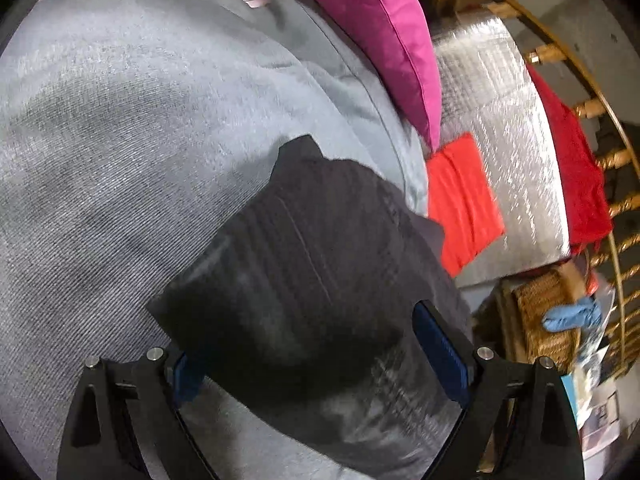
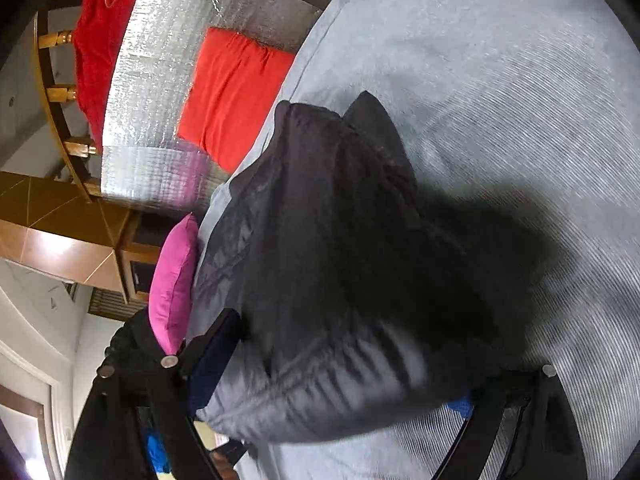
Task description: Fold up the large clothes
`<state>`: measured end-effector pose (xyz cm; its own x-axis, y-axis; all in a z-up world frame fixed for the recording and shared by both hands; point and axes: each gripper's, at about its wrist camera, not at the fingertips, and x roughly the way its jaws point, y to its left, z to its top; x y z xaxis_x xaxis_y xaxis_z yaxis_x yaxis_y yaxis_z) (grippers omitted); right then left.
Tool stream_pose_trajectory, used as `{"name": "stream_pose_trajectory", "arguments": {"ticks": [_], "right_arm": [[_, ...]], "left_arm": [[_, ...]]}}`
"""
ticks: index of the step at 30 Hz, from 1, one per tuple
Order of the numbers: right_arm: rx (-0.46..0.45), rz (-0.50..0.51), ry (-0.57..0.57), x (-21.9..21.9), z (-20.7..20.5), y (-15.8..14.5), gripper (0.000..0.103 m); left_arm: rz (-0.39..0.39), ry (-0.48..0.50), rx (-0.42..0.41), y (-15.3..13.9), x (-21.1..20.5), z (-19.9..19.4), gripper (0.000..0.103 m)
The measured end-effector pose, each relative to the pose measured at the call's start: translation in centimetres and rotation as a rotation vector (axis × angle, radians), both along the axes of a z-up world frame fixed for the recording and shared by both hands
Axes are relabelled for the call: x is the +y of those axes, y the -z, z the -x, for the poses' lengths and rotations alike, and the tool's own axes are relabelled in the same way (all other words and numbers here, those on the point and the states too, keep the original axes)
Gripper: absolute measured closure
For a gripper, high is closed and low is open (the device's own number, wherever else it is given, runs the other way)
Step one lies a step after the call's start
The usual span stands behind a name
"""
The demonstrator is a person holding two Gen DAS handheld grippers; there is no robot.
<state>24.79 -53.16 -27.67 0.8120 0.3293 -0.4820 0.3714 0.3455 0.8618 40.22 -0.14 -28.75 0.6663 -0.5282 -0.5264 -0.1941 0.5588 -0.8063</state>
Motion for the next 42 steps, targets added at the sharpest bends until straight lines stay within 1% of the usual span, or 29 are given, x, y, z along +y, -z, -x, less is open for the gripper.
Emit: {"name": "stream_pose_trajectory", "arguments": {"ticks": [2, 3, 4, 6, 8, 9, 10, 11, 12, 13, 14, 15, 16, 17, 18, 20, 23, 24, 26, 28, 32, 34, 36, 37, 38, 39, 40, 41, 42], "right_arm": [[-0.017, -0.015, 0.015, -0.4, -0.5, 0.0, 0.012], [-0.029, -0.028, 0.024, -0.6, -0.7, 0.1, 0.012], [-0.035, -0.040, 0.030, -0.9, -0.8, 0.3, 0.012], [-0.026, -0.085, 0.014, -1.4, -1.0, 0.7, 0.013], [-0.015, -0.146, -0.016, -2.2, -0.2, 0.7, 0.013], [0.002, -0.173, -0.046, -2.8, 0.4, 0.4, 0.013], [0.027, -0.170, -0.074, -3.1, 0.8, 0.1, 0.013], [0.075, -0.136, -0.129, -3.6, 1.5, -0.4, 0.013], [0.086, -0.089, -0.172, -4.3, 2.5, -1.2, 0.013], [0.069, -0.057, -0.179, -4.9, 3.4, -1.9, 0.013], [0.041, -0.013, -0.162, -6.0, 4.7, -3.0, 0.013], [0.005, 0.026, -0.139, -7.2, 5.7, -3.9, 0.013], [-0.020, 0.048, -0.129, -8.0, 6.2, -4.3, 0.013], [-0.038, 0.069, -0.125, -8.8, 6.4, -4.6, 0.013], [-0.037, 0.088, -0.119, -9.6, 6.2, -4.6, 0.013], [-0.025, 0.091, -0.111, -10.5, 5.2, -4.2, 0.013], [-0.015, 0.081, -0.148, -11.1, 2.0, -3.2, 0.013], [-0.014, 0.082, -0.160, -11.1, 0.9, -2.9, 0.013], [-0.016, 0.079, -0.180, -10.6, -1.3, -2.7, 0.013], [-0.009, 0.080, -0.194, -10.3, -2.6, -2.0, 0.013], [0.034, 0.082, -0.251, -9.0, -4.6, -0.4, 0.013], [0.045, 0.099, -0.249, -8.5, -5.4, -0.2, 0.012], [0.028, 0.139, -0.206, -7.8, -5.7, -0.5, 0.012], [0.016, 0.161, -0.192, -7.4, -5.7, -0.6, 0.015], [-0.002, 0.187, -0.186, -6.7, -5.9, -0.8, 0.030], [-0.016, 0.187, -0.204, -5.8, -6.3, -0.8, 0.039], [-0.007, 0.202, -0.207, -5.0, -6.6, -0.8, 0.044], [-0.005, 0.247, -0.192, -4.2, -6.7, -1.3, 0.045], [-0.015, 0.313, -0.194, -3.1, -6.8, -2.2, 0.045]], "left_arm": [[-0.004, -0.003, -0.019, 0.3, 0.7, 0.1, 0.013], [-0.010, -0.007, -0.020, 0.3, 0.7, -0.1, 0.018], [-0.023, -0.009, -0.019, 0.4, 0.6, 0.0, 0.020], [-0.039, -0.003, -0.012, 0.3, 0.7, -0.1, 0.022], [-0.045, 0.016, 0.024, 0.0, 0.9, -0.5, 0.022], [-0.060, 0.036, 0.063, -0.3, 1.1, -0.7, 0.021], [-0.078, 0.052, 0.093, -0.5, 1.3, -1.0, 0.021], [-0.113, 0.094, 0.141, -0.9, 1.8, -1.1, 0.021], [-0.124, 0.140, 0.181, -1.4, 2.5, -1.1, 0.021], [-0.111, 0.163, 0.191, -1.6, 3.0, -1.2, 0.021], [-0.066, 0.192, 0.187, -2.3, 4.4, -1.1, 0.021], [-0.050, 0.203, 0.174, -2.9, 5.4, -1.3, 0.020], [-0.056, 0.198, 0.159, -3.3, 6.2, -1.4, 0.020], [-0.087, 0.165, 0.132, -4.2, 7.3, -1.7, 0.017], [-0.137, 0.115, 0.099, -5.0, 8.2, -2.1, 0.013], [-0.186, 0.103, 0.077, -5.4, 8.1, -3.2, 0.013], [-0.132, 0.237, 0.086, -4.2, 5.9, -6.2, 0.012], [-0.132, 0.262, 0.102, -3.6, 5.2, -7.0, 0.012], [-0.156, 0.256, 0.112, -2.8, 4.2, -8.4, 0.012], [-0.182, 0.256, 0.111, -2.4, 3.6, -8.6, 0.012], [-0.211, 0.336, 0.120, -1.7, 1.2, -8.5, 0.012], [-0.246, 0.365, 0.122, -1.4, 0.4, -8.4, 0.012], [-0.297, 0.372, 0.080, -1.6, -0.2, -7.9, 0.012], [-0.302, 0.371, 0.073, -1.7, -0.3, -7.7, 0.015], [-0.288, 0.373, 0.056, -1.8, -0.3, -7.5, 0.033], [-0.271, 0.374, 0.043, -2.0, -0.4, -7.2, 0.049], [-0.282, 0.365, 0.038, -2.1, -0.1, -7.1, 0.052], [-0.306, 0.359, 0.016, -2.5, -0.1, -6.6, 0.060], [-0.323, 0.356, 0.007, -2.7, -0.3, -6.4, 0.064]]}}
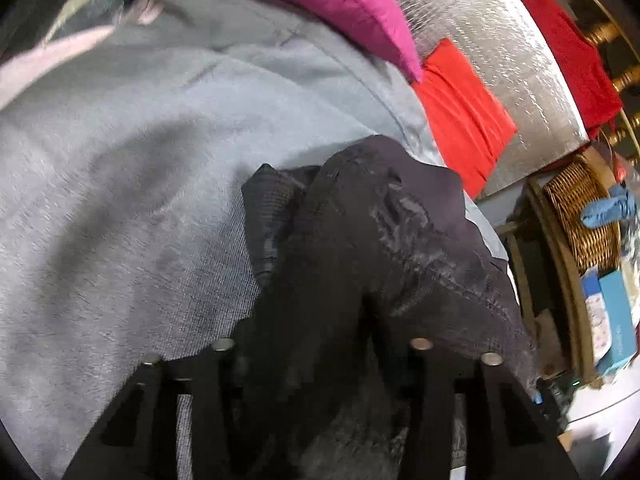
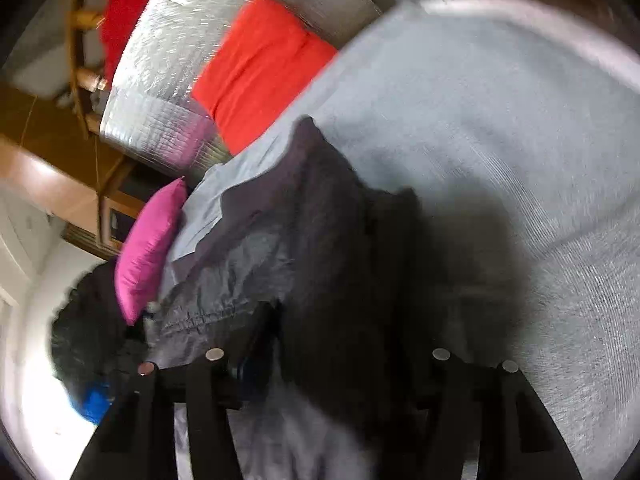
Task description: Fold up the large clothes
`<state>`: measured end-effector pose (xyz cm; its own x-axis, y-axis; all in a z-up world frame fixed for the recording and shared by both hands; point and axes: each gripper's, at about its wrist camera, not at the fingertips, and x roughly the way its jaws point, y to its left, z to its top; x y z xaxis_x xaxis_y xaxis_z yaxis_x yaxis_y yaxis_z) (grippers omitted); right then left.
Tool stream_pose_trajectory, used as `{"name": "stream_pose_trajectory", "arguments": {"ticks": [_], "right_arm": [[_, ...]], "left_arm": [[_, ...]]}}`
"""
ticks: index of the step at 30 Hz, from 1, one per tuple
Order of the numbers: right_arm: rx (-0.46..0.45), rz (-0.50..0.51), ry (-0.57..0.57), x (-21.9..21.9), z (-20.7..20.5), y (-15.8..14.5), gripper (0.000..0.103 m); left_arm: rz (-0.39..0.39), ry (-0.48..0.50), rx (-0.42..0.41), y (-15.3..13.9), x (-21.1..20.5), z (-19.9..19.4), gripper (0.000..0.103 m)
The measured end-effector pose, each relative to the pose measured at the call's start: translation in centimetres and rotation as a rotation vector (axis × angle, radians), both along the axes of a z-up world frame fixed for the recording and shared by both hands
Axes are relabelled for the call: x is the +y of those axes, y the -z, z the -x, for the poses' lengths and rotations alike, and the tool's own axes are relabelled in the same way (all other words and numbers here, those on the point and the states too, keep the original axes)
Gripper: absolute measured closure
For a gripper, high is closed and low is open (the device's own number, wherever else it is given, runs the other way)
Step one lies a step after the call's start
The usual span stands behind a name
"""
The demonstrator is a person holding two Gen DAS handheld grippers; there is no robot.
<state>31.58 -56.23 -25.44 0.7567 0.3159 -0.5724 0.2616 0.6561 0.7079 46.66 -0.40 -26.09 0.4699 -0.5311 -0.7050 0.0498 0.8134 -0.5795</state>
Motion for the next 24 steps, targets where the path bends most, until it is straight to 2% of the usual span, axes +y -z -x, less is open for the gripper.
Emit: {"name": "stream_pose_trajectory", "arguments": {"ticks": [3, 5, 7, 8, 10, 12, 14, 15, 17, 20, 24], "right_arm": [[-0.019, 0.113, -0.008, 1.8, -0.1, -1.4, 0.046], [0.017, 0.145, 0.003, 1.9, -0.4, -0.5, 0.045], [0.030, 0.097, 0.025, 1.4, -0.1, 0.4, 0.043], [0.039, 0.074, 0.043, 1.0, 0.3, 0.2, 0.042], [0.039, 0.009, 0.064, 0.2, 1.7, -0.6, 0.041], [0.003, -0.042, 0.107, -0.6, 4.2, -1.8, 0.031], [-0.047, -0.054, 0.152, -1.0, 6.9, -2.9, 0.023], [-0.071, -0.052, 0.177, -1.1, 8.7, -3.4, 0.021], [-0.094, -0.077, 0.182, -0.5, 10.8, -3.7, 0.016], [-0.099, -0.230, 0.145, 1.4, 12.9, -2.1, 0.016], [-0.072, -0.323, 0.098, 4.2, 12.2, -0.2, 0.016]], "left_arm": [[-0.040, -0.004, -0.022, 0.4, 0.0, 0.4, 0.065], [-0.048, -0.005, -0.008, 1.4, 0.1, 0.6, 0.059], [-0.036, -0.029, 0.015, 1.4, 0.2, 0.6, 0.054], [-0.029, -0.053, 0.041, 1.2, 0.4, 0.6, 0.048], [-0.036, -0.087, 0.071, 0.2, 0.8, 1.4, 0.043], [-0.054, -0.110, 0.037, -1.5, 1.3, 3.3, 0.030], [-0.067, -0.129, -0.021, -3.2, 1.6, 5.7, 0.023], [-0.070, -0.128, -0.067, -4.1, 1.8, 7.3, 0.022], [-0.073, -0.111, -0.103, -4.9, 1.9, 9.2, 0.016], [0.002, -0.074, -0.051, -3.9, 1.2, 10.9, 0.015], [0.185, -0.101, 0.131, -0.2, 1.1, 10.4, 0.015]]}}
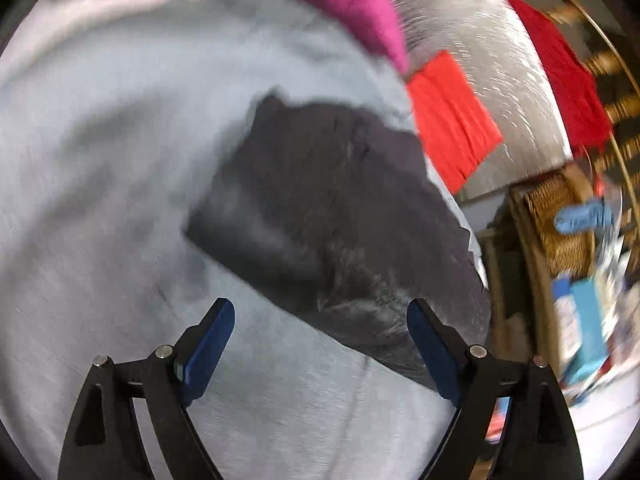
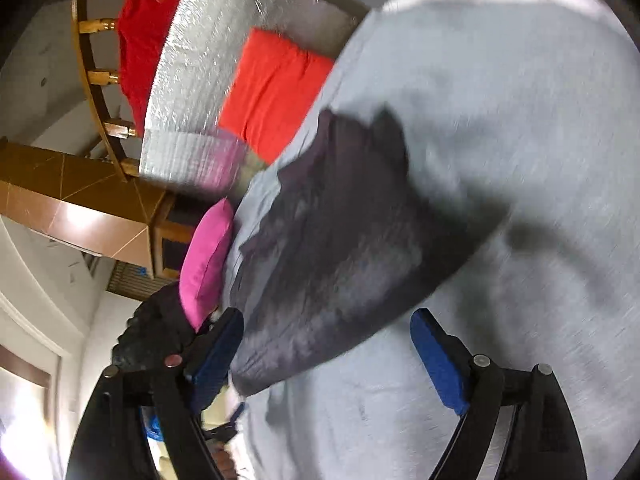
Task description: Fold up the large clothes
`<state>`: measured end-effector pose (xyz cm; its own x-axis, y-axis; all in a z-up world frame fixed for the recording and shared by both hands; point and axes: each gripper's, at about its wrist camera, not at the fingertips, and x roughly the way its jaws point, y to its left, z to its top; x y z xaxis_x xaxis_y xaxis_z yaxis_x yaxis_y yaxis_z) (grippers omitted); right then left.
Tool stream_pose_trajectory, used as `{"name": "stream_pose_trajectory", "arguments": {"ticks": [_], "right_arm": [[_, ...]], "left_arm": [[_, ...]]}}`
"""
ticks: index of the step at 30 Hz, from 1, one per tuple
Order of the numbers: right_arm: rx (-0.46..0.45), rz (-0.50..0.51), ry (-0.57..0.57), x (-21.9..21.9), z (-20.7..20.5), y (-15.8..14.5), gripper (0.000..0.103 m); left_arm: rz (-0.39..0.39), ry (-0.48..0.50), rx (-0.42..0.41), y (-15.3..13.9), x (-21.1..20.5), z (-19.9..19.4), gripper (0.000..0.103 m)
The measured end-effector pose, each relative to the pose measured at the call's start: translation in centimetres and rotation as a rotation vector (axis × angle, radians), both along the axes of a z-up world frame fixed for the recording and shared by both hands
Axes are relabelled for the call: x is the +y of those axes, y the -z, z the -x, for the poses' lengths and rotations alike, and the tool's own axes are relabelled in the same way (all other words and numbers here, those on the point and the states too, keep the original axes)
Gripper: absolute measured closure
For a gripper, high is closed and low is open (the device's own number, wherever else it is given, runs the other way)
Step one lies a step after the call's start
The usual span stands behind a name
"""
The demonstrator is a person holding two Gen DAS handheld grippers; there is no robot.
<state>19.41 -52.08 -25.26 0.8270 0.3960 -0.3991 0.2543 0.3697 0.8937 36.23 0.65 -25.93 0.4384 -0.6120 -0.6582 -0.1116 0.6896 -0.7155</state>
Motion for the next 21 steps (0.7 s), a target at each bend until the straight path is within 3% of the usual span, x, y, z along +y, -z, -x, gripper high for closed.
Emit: {"name": "stream_pose_trajectory", "arguments": {"ticks": [5, 8, 11, 18, 19, 20, 21], "right_arm": [[0.080, -0.076, 0.032, 1.2, -2.7, 3.5, 0.016], [0.039, -0.037, 0.100, 0.6, -3.8, 3.1, 0.015], [0.075, -0.043, 0.128, -0.2, -5.4, 4.1, 0.015], [0.059, 0.064, 0.165, -0.6, -7.9, 3.7, 0.015], [0.061, 0.087, 0.164, -0.6, -8.0, 3.6, 0.020], [0.074, 0.126, 0.173, -0.4, -8.1, 3.4, 0.029], [0.078, 0.160, 0.171, -0.3, -8.3, 3.4, 0.032]], "left_arm": [[0.119, -0.177, 0.062, 2.9, 1.5, -1.4, 0.015], [0.142, -0.221, 0.042, 3.3, 1.4, -2.2, 0.015], [0.038, -0.207, -0.007, 2.6, 0.3, -3.2, 0.015], [-0.149, -0.169, -0.108, 1.5, -2.7, -4.5, 0.016], [-0.158, -0.170, -0.119, 1.4, -2.7, -4.2, 0.018], [-0.176, -0.170, -0.132, 1.4, -2.8, -4.2, 0.025], [-0.188, -0.169, -0.140, 1.4, -2.8, -4.4, 0.033]]}}
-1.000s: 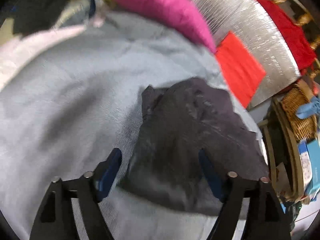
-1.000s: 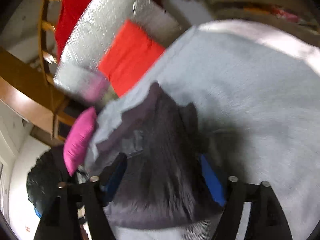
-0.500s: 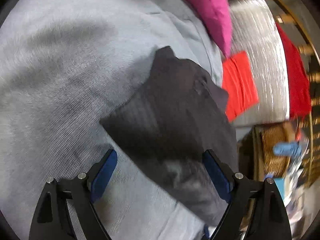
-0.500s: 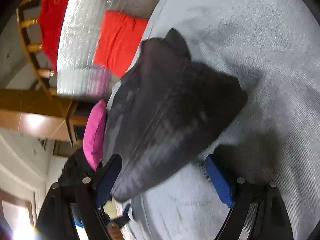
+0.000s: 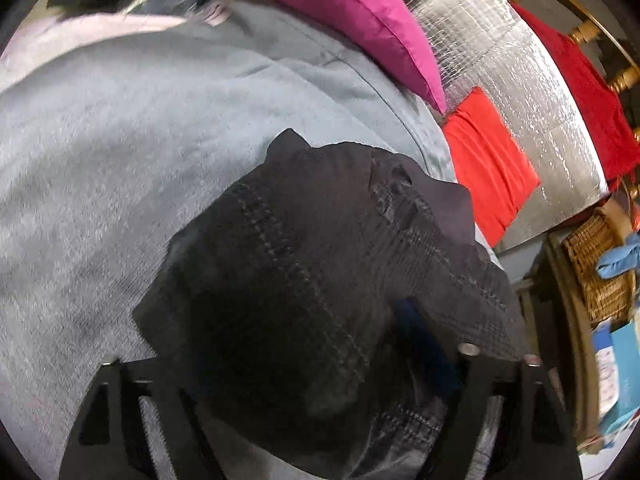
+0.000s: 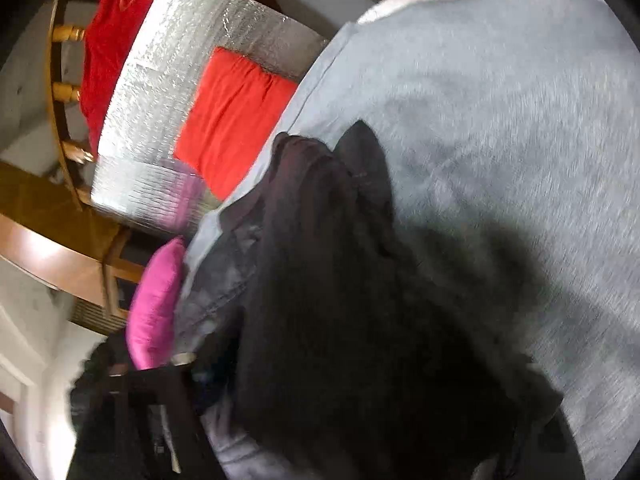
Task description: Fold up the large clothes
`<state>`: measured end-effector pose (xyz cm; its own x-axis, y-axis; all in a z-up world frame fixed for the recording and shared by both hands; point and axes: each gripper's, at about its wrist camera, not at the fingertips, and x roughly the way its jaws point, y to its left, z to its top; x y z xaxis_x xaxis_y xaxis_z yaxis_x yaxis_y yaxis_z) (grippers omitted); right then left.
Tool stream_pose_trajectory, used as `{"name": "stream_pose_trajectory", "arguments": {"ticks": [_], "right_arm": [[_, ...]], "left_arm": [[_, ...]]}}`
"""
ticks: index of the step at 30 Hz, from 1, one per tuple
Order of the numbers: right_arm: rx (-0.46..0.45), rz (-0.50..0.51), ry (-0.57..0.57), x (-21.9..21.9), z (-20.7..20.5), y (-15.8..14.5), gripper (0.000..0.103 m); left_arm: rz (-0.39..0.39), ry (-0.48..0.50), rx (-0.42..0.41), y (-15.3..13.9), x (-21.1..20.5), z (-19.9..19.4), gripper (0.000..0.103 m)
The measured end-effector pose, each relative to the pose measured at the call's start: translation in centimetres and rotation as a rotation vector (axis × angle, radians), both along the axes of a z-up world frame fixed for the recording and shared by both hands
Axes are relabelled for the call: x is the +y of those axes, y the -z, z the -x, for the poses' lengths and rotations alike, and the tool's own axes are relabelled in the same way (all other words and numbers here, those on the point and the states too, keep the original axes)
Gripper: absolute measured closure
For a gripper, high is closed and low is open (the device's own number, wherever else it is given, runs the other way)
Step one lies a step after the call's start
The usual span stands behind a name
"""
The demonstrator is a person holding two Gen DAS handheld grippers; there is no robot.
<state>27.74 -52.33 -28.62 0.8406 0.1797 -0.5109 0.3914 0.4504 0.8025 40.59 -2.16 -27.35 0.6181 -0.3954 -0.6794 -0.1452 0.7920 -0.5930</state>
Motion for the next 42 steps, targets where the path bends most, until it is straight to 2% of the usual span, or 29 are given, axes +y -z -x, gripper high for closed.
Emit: {"name": "stream_pose_trajectory", "arguments": {"ticks": [2, 3, 5, 9, 16, 20, 24, 26, 28, 30, 31, 32, 34, 36, 40, 42], "right_arm": [[-0.005, 0.031, -0.009, 0.1, -0.3, -0.3, 0.046], [-0.009, 0.057, -0.016, 0.4, -0.4, -0.7, 0.049], [-0.011, 0.110, -0.026, 1.2, -0.4, -1.8, 0.061], [-0.023, 0.192, -0.036, 2.2, 0.3, -3.5, 0.065], [-0.059, 0.241, -0.040, 2.7, 3.3, -5.4, 0.068], [-0.057, 0.221, -0.045, 2.6, 6.3, -5.7, 0.068], [-0.057, 0.208, -0.051, 2.6, 9.7, -5.5, 0.068], [-0.048, 0.195, -0.052, 2.6, 10.9, -4.9, 0.068], [-0.014, 0.152, -0.073, 2.3, 11.2, -3.7, 0.067], [0.031, 0.086, -0.089, 1.7, 10.8, -1.9, 0.053], [0.066, 0.054, -0.091, 1.4, 10.7, -1.2, 0.043], [0.082, 0.012, -0.089, 1.0, 10.9, -0.7, 0.041], [0.087, -0.061, -0.103, 0.6, 12.0, -0.5, 0.040], [0.103, -0.069, -0.119, 0.6, 13.6, -1.0, 0.035], [0.138, 0.029, -0.161, 0.5, 17.4, -3.3, 0.034], [0.117, 0.101, -0.177, 0.6, 19.0, -5.1, 0.034]], "left_arm": [[-0.010, -0.004, -0.009, -0.2, 0.1, 0.1, 0.045], [-0.015, 0.000, -0.012, -0.3, 0.2, 0.1, 0.052], [-0.021, 0.007, -0.020, -0.5, 0.4, 0.4, 0.059], [-0.045, 0.022, -0.043, -1.2, 0.1, 0.8, 0.069], [-0.018, 0.047, -0.047, -2.9, 1.3, 3.8, 0.072], [-0.060, 0.092, -0.049, -3.6, 1.6, 8.1, 0.072], [-0.104, 0.109, -0.051, -2.9, 1.6, 12.3, 0.071], [-0.136, 0.118, -0.050, -2.2, 1.5, 13.6, 0.068], [-0.170, 0.130, -0.035, -1.5, 1.5, 14.1, 0.058], [-0.219, 0.132, -0.001, -1.4, 1.7, 14.2, 0.038], [-0.245, 0.134, 0.014, -1.7, 1.7, 14.3, 0.033], [-0.289, 0.138, 0.035, -2.3, 2.0, 14.6, 0.027], [-0.362, 0.155, 0.016, -4.1, 2.3, 16.0, 0.026], [-0.447, 0.165, -0.030, -5.6, 2.8, 17.7, 0.024], [-0.614, 0.150, -0.119, -7.6, 2.8, 19.7, 0.023], [-0.683, 0.140, -0.170, -8.4, 2.2, 20.1, 0.023]]}}
